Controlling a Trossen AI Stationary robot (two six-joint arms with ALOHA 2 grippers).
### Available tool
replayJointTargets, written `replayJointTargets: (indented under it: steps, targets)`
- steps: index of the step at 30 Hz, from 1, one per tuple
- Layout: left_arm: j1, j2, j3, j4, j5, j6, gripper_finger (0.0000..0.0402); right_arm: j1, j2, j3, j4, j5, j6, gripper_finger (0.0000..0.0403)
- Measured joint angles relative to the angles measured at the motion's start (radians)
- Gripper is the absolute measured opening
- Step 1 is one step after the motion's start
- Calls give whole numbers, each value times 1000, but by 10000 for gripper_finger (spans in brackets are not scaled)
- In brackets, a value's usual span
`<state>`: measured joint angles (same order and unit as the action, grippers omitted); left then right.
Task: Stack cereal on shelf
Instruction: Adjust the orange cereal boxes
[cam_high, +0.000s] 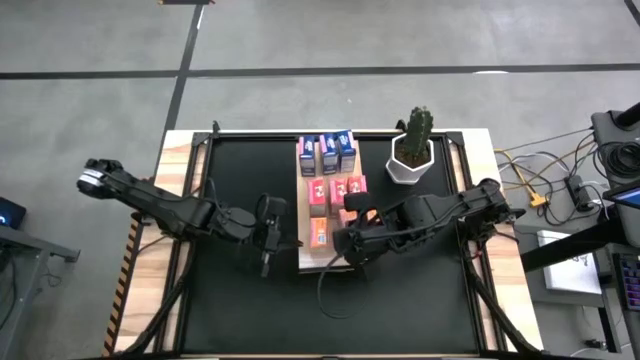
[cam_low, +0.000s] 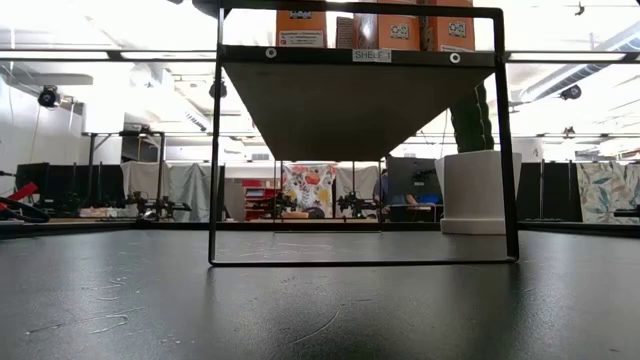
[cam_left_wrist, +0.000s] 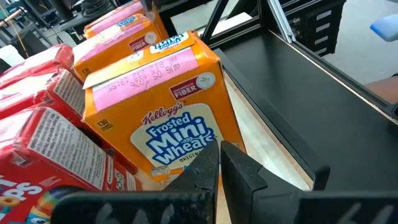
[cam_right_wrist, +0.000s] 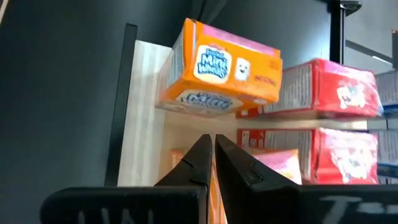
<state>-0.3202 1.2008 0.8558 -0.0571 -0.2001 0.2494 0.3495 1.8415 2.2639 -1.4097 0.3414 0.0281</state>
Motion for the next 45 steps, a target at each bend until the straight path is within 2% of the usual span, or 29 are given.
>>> replayJointTargets:
  steps: [5, 14, 35, 45]
  targets:
    - [0, -17, 0, -14, 0, 4, 0, 0, -38, 0, -45, 6, 43, 12]
    - [0, -25, 0, -19, 0, 4, 0, -7, -69, -1, -95, 102, 58, 12]
    - [0, -26, -1, -24, 0, 4, 0, -23, -68, -134, -37, 107, 25, 12]
    - [0, -26, -1, -23, 0, 4, 0, -23, -68, -140, 17, 77, 50, 12]
